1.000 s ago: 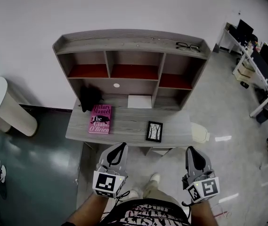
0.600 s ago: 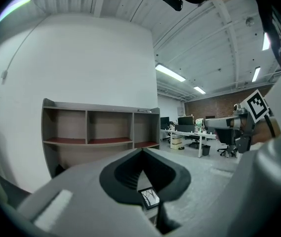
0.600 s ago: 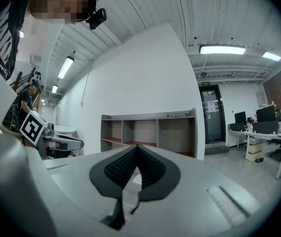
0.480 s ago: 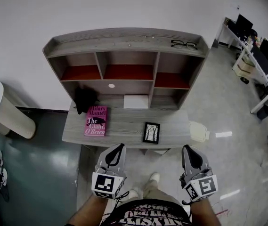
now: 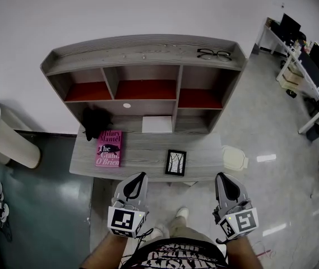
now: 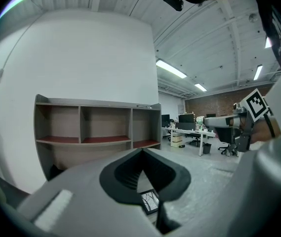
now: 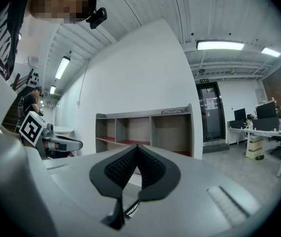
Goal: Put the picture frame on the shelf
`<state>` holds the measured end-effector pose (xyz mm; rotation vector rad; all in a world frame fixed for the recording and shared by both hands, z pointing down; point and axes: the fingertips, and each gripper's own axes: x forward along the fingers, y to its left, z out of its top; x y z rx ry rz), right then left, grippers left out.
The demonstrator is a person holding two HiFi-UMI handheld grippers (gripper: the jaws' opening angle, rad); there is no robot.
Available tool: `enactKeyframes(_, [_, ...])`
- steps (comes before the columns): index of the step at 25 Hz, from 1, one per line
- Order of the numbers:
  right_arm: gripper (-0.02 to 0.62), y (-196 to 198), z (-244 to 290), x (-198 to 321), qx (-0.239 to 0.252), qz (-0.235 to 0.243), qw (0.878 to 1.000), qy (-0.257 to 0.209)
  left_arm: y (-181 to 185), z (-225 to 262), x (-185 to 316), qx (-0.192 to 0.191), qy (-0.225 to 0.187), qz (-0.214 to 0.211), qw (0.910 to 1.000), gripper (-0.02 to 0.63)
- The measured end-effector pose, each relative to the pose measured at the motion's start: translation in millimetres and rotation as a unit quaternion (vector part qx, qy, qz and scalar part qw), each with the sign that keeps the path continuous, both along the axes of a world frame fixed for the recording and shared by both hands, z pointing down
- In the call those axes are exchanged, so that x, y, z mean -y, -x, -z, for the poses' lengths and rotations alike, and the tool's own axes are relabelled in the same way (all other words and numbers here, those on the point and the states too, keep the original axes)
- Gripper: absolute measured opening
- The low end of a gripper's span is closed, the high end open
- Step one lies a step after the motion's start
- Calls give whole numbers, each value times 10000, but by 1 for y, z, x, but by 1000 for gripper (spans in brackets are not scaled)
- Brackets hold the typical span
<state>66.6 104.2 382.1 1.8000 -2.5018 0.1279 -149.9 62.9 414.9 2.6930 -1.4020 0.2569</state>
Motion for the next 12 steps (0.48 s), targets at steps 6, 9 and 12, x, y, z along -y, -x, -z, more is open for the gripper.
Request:
enactKeyframes(6, [28,-15,-5,21,41,1,10000,40,-18,-3,20,-15,17,-14,10000,2])
enactKeyframes(9, [28,-20,-8,36,49,44,9999,83,-25,-6,33,-12,57,10,10000,0])
enactKeyframes(12, [28,-26,-15,51,73,86,9998,145,-31,-11,46,-1,120,55,9999,2])
